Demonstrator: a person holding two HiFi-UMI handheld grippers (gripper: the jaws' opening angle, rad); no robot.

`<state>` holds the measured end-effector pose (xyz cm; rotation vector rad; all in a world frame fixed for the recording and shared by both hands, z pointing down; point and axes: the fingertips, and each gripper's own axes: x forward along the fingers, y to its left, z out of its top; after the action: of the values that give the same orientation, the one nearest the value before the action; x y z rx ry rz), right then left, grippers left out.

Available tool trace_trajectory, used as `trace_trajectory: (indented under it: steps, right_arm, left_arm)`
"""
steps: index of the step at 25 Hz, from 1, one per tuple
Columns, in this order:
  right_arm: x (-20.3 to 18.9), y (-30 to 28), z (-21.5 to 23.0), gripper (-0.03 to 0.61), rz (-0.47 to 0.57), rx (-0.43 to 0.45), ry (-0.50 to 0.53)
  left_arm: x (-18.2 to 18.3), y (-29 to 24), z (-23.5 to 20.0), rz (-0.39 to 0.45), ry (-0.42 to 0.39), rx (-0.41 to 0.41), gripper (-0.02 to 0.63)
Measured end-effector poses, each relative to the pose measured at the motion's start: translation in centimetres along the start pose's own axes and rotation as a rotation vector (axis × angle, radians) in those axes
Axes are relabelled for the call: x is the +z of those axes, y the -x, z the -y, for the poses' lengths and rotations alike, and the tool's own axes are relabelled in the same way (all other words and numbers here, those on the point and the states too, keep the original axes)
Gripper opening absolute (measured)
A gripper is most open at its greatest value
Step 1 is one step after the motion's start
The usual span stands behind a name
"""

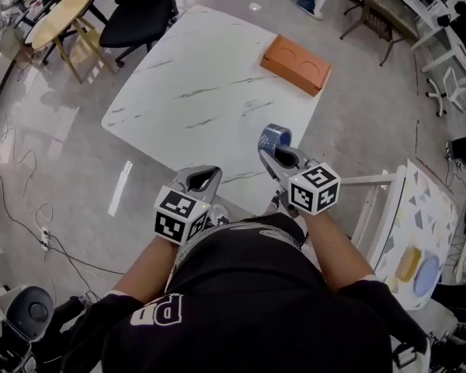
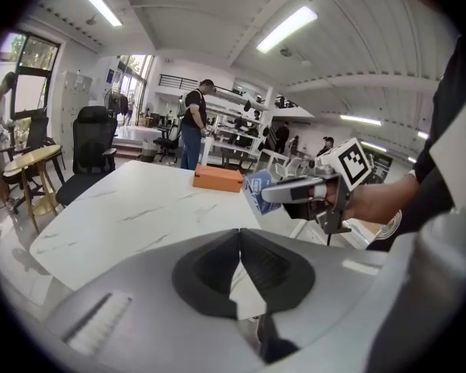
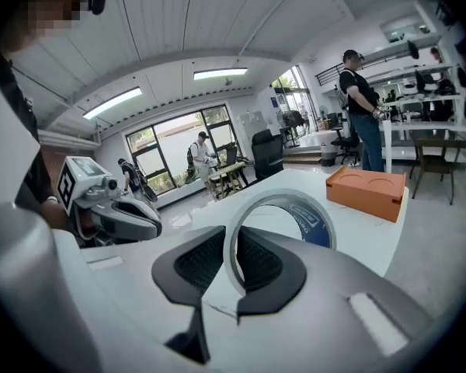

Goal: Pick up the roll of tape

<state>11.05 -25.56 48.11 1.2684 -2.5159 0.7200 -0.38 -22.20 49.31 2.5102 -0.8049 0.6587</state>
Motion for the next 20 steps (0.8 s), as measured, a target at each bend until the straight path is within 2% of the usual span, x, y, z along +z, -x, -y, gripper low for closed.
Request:
trace_trajectory:
  steps: [9, 20]
  right_arm:
    - [0.8, 3.6, -0.4, 0.046, 0.128, -0.008, -0.101]
    - [-1.6, 4.7, 0.5, 0.046, 0.138, -0.035, -0.19]
  left_arm:
    - [1.2, -0.6, 0.8, 0.024, 0.006, -0.019, 0.06]
    - [1.2, -0.6, 1.2, 0.037, 0.005, -0.035, 0.06]
